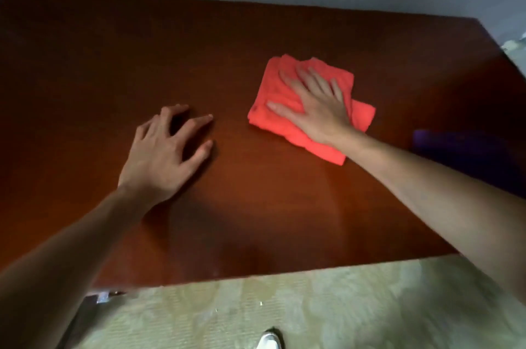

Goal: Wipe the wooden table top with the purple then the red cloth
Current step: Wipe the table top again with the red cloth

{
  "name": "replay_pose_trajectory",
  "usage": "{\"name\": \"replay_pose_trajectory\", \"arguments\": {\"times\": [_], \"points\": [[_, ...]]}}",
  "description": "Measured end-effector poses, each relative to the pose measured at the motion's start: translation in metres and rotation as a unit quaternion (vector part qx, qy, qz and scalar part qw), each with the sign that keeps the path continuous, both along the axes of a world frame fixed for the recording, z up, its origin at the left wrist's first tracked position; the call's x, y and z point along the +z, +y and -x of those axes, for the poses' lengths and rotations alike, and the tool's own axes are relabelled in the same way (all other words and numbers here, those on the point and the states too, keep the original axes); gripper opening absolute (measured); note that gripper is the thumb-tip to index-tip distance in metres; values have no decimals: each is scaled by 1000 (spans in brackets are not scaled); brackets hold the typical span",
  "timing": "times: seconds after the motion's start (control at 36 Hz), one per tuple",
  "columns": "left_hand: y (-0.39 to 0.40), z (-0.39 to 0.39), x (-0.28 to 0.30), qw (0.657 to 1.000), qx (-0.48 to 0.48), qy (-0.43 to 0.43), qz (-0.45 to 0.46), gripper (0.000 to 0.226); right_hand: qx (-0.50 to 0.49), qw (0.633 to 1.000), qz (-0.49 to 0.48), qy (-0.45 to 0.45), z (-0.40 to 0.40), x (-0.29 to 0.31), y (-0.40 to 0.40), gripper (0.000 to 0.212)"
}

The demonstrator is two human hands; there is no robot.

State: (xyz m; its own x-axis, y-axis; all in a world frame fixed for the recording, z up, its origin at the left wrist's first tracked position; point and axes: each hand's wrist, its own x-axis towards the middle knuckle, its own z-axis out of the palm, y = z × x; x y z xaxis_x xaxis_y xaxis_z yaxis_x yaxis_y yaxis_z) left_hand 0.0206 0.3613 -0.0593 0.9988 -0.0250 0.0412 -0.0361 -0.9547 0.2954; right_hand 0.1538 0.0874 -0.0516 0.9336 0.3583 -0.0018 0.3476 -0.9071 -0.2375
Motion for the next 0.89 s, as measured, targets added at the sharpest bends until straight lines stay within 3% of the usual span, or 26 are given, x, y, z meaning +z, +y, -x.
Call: {"name": "replay_pose_trajectory", "arguments": {"times": [0.19,0.36,0.58,0.89], "points": [[-11,8,4,997,-6,-45,-55,55,85,995,1,-48,152,-9,-38,85],[-55,19,8,996,-5,-83,-9,39,170,984,10,-44,179,-7,-77,80],[-108,-18,7,996,-10,-75,56,46,247,969,16,-28,97,-3,-90,68],[-134,-85,-4,993,6,-46,109,48,200,979,35,-19,-105,-4,-109,76]]}}
